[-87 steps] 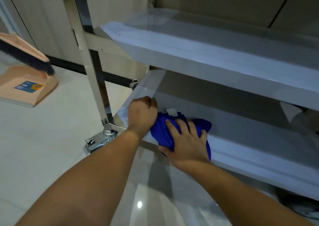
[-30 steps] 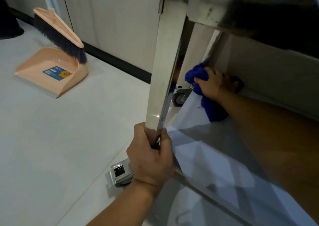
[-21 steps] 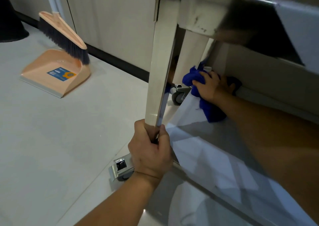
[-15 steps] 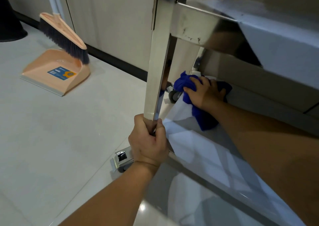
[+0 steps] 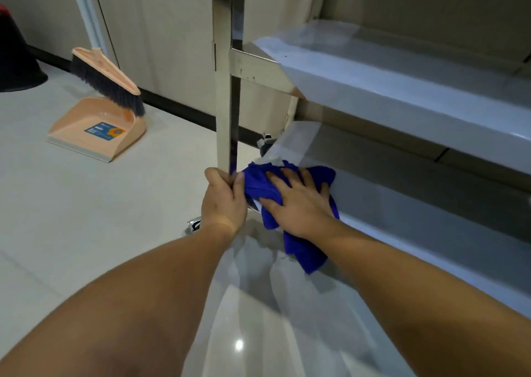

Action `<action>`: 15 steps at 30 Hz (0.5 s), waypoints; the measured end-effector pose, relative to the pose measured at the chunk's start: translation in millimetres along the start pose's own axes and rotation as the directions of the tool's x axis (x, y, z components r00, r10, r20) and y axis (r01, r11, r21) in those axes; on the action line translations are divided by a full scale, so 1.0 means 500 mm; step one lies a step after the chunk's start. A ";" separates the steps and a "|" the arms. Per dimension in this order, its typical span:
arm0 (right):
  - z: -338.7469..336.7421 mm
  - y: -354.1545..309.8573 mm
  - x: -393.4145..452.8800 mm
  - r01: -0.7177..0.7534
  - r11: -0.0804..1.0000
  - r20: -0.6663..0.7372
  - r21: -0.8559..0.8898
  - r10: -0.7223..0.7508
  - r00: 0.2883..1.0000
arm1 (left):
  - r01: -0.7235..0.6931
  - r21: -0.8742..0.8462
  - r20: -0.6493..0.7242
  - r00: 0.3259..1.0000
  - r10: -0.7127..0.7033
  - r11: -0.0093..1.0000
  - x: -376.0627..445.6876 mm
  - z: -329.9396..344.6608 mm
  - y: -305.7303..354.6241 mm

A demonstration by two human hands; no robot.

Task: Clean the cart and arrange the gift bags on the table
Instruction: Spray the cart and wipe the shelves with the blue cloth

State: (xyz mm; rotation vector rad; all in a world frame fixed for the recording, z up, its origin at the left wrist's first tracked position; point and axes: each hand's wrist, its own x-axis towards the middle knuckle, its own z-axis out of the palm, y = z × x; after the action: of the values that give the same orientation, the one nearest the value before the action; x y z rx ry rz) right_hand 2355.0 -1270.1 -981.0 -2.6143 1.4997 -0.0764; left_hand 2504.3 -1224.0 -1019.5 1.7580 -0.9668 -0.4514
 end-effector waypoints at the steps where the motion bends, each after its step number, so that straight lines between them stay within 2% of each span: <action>1: -0.001 -0.004 -0.029 0.013 1.000 0.004 -0.004 -0.013 1.000 | 0.012 0.031 0.013 1.000 -0.013 0.999 -0.003 -0.005 0.005; 7: -0.001 0.023 -0.160 0.050 0.989 0.052 -0.136 -0.043 0.998 | 0.168 0.286 0.044 0.981 -0.188 0.944 -0.011 -0.027 0.047; 11: -0.014 0.100 -0.226 0.053 0.979 0.063 -0.196 -0.041 0.997 | 0.160 0.433 0.115 0.966 -0.231 0.887 -0.009 -0.053 0.061; 13: -0.018 0.148 -0.265 0.018 0.978 0.059 -0.210 -0.006 0.998 | 0.085 0.615 0.173 0.955 -0.239 0.784 -0.011 -0.069 0.070; 15: -0.020 0.193 -0.303 -0.018 0.970 0.054 -0.242 0.032 0.998 | 0.023 0.775 0.199 0.939 -0.279 0.631 -0.019 -0.069 0.089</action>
State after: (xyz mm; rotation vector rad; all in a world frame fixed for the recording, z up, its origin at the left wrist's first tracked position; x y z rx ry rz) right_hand 2194.7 -1188.3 -981.4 -2.7537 1.6136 0.1953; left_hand 2504.8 -1201.9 -967.0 2.6251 -1.3620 -0.4589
